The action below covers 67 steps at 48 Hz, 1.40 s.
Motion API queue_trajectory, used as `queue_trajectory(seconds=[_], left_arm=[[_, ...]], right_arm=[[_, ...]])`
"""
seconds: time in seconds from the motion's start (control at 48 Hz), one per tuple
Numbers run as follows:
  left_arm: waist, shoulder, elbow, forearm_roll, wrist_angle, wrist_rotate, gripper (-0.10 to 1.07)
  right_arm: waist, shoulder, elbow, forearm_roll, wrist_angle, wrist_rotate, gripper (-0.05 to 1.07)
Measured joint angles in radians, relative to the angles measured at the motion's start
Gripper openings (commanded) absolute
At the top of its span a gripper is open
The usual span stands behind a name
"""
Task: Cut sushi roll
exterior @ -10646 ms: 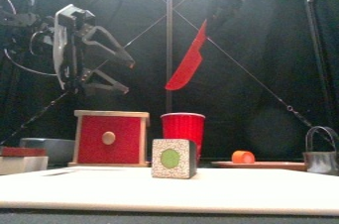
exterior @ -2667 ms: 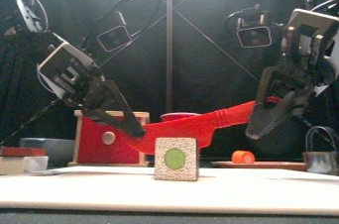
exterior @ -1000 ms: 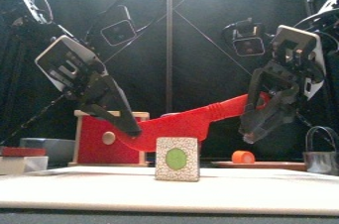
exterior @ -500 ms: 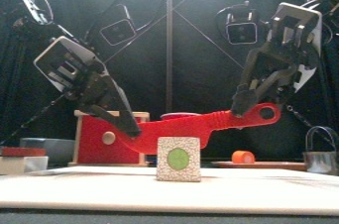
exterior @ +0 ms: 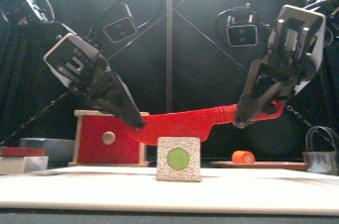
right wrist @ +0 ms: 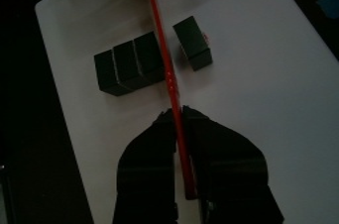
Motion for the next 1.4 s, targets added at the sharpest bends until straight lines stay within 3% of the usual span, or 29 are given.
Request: queue_trajectory(seconds=[0.354, 0.479, 1.396], left_arm=[[-0.008, -0.057, 0.002, 0.000, 0.003, -0.003, 0.42], [-0.037, -0.064, 0.002, 0.000, 0.003, -0.003, 0.42], [-0.095, 0.008, 0.000, -0.080, -0.020, -0.011, 0.42]], right_arm=[[-0.002, -0.075, 0.000, -0.018, 0.000, 0.000, 0.19], [0.005, -0.075, 0.000, -0.015, 0.000, 0.002, 0.19], [0.060, 0.063, -0.028, 0.063, 0.000, 0.000, 0.19]])
